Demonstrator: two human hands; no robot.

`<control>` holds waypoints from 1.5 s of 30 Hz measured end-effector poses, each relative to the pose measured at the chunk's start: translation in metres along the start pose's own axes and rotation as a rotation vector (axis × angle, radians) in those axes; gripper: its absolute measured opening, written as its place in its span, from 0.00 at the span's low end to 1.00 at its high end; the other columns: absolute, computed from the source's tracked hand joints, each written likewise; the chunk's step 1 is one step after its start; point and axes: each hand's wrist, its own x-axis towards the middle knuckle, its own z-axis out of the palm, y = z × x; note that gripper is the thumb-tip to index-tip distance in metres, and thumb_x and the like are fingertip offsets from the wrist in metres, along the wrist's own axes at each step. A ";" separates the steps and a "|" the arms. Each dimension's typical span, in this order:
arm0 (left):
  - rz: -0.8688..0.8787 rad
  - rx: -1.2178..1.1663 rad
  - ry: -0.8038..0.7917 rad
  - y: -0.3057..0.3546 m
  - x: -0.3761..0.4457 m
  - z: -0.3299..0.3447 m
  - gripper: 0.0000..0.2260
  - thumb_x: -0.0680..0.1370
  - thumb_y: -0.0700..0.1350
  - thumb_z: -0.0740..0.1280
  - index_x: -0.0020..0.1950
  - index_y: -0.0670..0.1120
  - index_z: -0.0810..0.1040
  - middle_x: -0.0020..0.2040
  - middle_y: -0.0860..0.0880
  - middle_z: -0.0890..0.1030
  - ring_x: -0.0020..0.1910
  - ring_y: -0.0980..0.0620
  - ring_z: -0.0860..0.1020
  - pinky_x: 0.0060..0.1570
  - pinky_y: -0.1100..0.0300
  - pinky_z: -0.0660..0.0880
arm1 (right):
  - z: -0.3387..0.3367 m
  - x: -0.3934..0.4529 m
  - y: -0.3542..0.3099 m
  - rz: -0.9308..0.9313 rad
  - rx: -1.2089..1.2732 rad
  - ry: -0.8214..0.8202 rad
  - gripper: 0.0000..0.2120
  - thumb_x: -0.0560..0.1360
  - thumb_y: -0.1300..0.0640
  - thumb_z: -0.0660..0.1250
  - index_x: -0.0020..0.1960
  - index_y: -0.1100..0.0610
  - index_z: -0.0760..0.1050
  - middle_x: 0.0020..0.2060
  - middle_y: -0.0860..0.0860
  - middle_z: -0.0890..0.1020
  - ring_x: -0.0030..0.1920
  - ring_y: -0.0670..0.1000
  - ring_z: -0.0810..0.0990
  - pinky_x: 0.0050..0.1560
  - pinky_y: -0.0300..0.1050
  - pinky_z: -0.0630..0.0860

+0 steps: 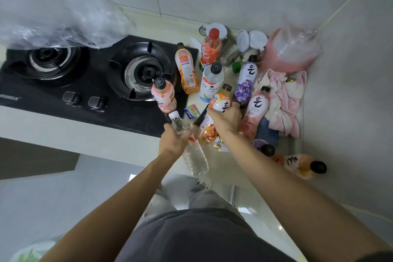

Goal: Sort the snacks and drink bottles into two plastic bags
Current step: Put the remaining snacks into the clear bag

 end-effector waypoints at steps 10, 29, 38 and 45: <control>0.357 -0.217 0.038 -0.060 -0.035 -0.103 0.21 0.75 0.46 0.76 0.61 0.47 0.70 0.53 0.54 0.80 0.51 0.58 0.80 0.44 0.63 0.79 | 0.003 -0.092 0.002 -0.368 -0.023 0.004 0.28 0.59 0.52 0.84 0.53 0.54 0.73 0.50 0.49 0.78 0.49 0.49 0.77 0.46 0.40 0.68; 0.792 -0.032 -0.163 -0.045 0.039 -0.242 0.26 0.71 0.38 0.78 0.66 0.51 0.74 0.57 0.57 0.80 0.59 0.54 0.80 0.60 0.51 0.80 | 0.124 -0.157 -0.052 -0.608 -0.049 -0.030 0.31 0.64 0.55 0.84 0.63 0.56 0.74 0.60 0.51 0.77 0.58 0.49 0.78 0.52 0.32 0.69; 0.834 0.111 -0.264 -0.044 0.057 -0.250 0.30 0.71 0.40 0.79 0.68 0.54 0.71 0.61 0.55 0.78 0.63 0.55 0.78 0.64 0.50 0.77 | 0.128 -0.155 -0.052 -0.572 -0.061 -0.040 0.36 0.68 0.53 0.82 0.71 0.54 0.70 0.67 0.51 0.76 0.66 0.50 0.75 0.61 0.38 0.72; 0.832 0.104 -0.206 -0.054 0.064 -0.246 0.29 0.72 0.40 0.80 0.69 0.52 0.72 0.61 0.55 0.79 0.63 0.54 0.78 0.64 0.48 0.78 | 0.116 -0.151 -0.026 -0.562 -0.057 -0.092 0.33 0.70 0.46 0.79 0.70 0.46 0.68 0.62 0.46 0.76 0.62 0.47 0.76 0.56 0.55 0.82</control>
